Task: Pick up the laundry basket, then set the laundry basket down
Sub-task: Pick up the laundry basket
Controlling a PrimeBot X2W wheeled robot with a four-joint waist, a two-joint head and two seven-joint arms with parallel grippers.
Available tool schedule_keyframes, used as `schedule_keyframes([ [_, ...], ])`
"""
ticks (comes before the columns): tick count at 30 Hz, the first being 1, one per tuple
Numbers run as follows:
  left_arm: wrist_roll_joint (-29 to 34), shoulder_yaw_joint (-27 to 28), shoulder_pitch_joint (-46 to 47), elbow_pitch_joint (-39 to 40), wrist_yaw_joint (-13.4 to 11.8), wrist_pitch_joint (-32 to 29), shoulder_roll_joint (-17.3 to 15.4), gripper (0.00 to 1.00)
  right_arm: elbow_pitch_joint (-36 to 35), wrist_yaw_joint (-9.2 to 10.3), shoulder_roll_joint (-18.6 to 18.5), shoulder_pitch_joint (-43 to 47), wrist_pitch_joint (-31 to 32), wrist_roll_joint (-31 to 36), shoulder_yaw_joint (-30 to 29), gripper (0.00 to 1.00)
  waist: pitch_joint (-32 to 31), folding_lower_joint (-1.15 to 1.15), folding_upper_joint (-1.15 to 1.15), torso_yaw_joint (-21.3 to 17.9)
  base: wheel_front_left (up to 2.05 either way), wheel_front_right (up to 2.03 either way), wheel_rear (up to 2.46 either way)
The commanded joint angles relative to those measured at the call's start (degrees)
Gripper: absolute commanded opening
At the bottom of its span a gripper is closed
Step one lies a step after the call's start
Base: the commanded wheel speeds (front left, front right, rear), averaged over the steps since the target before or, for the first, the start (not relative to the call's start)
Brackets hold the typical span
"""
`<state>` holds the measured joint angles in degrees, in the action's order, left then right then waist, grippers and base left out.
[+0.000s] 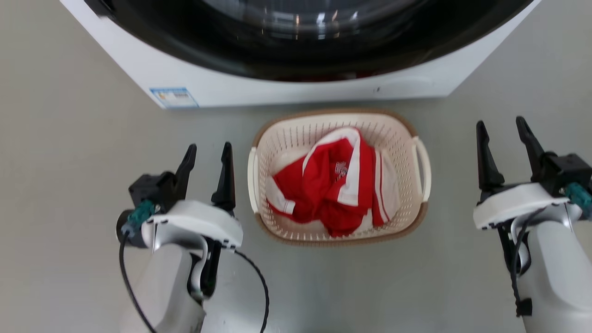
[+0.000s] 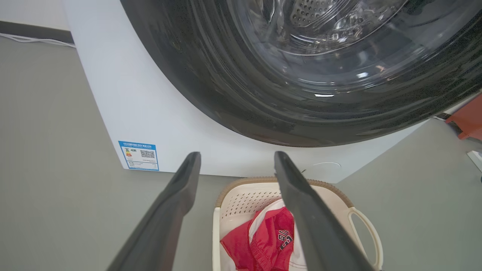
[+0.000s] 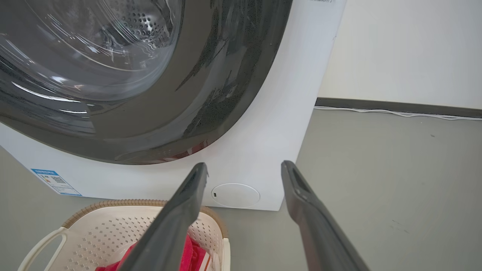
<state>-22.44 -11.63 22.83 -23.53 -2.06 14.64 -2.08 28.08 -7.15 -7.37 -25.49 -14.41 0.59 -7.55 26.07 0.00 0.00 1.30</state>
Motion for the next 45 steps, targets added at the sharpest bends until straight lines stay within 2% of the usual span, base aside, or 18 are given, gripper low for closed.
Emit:
schedule_keyframes([
  [1, -0.71, 1.17, 2.00, 0.39, -0.85, 0.36, -0.79, 1.00, -0.55, -0.34, -0.02, -1.12, -0.59, 0.39, 1.05, 1.00, 3.04, 0.00, 0.00, 0.21, 0.00, 0.00, 0.00],
  [9, -2.22, -1.64, 8.72, -4.76, -1.96, 0.36, -0.79, 1.00, 4.05, -0.34, -0.40, -5.90, -0.59, 1.80, 0.76, 1.00, 9.50, 0.00, 0.00, 0.41, 0.00, 0.00, 0.00],
  [22, -5.18, -6.32, 15.29, -11.02, -3.51, 0.36, -0.79, 1.00, 16.09, -0.34, 0.55, -12.56, -0.59, 3.92, -1.96, 1.00, 17.45, 0.00, 0.00, -0.03, 0.00, 0.00, 0.00],
  [45, -8.42, -11.26, 21.04, -14.41, -5.43, 0.36, -0.79, 1.00, 17.12, -0.34, 0.96, -18.24, -0.59, 3.44, 2.81, 1.00, 26.42, 0.00, 0.00, 0.16, 0.00, 0.00, 0.00],
])
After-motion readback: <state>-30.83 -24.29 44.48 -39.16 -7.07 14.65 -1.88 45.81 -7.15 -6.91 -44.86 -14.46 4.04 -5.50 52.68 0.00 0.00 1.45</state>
